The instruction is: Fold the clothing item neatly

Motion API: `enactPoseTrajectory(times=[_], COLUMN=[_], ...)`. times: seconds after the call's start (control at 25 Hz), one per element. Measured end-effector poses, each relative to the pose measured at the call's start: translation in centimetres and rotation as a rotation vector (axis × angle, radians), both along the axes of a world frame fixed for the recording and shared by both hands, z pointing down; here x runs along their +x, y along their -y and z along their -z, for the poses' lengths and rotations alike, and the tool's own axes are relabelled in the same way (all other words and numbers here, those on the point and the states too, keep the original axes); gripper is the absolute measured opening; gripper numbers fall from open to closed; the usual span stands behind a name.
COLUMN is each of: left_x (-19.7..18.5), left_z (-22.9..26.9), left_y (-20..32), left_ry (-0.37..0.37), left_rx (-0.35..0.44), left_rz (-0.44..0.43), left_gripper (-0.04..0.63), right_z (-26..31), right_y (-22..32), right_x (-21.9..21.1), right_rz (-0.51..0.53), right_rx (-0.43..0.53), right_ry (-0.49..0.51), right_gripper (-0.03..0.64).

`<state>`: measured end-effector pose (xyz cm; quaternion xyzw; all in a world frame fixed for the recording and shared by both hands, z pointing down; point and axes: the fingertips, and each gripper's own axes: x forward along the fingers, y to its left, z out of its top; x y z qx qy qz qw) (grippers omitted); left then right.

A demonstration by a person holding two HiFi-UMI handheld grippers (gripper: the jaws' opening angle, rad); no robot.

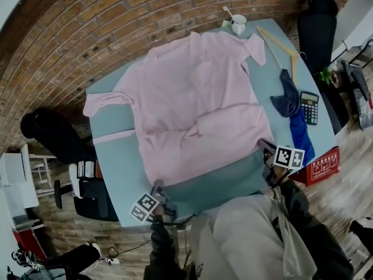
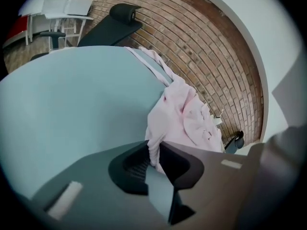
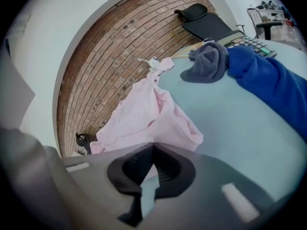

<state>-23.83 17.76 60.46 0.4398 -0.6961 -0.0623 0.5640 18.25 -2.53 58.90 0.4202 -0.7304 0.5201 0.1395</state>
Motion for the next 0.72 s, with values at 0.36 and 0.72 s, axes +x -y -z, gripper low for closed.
enactPoseTrajectory(times=[0.36,0.72], left_x=[2.7,0.3], left_z=[-0.1,0.5], left_y=[-6.4,-9.6], left_ry=[-0.028,0.043], left_rx=[-0.053,-0.115], left_rz=[0.002,-0.015], left_gripper=[0.060,0.097], right_z=[1.0,3.2], right_y=[-6.7,-0.1], right_x=[4.6,4.0], right_rz=[0.099,0.173], right_rx=[-0.033,0.208], right_ry=[-0.033,-0.223], right_gripper=[0.000,0.003])
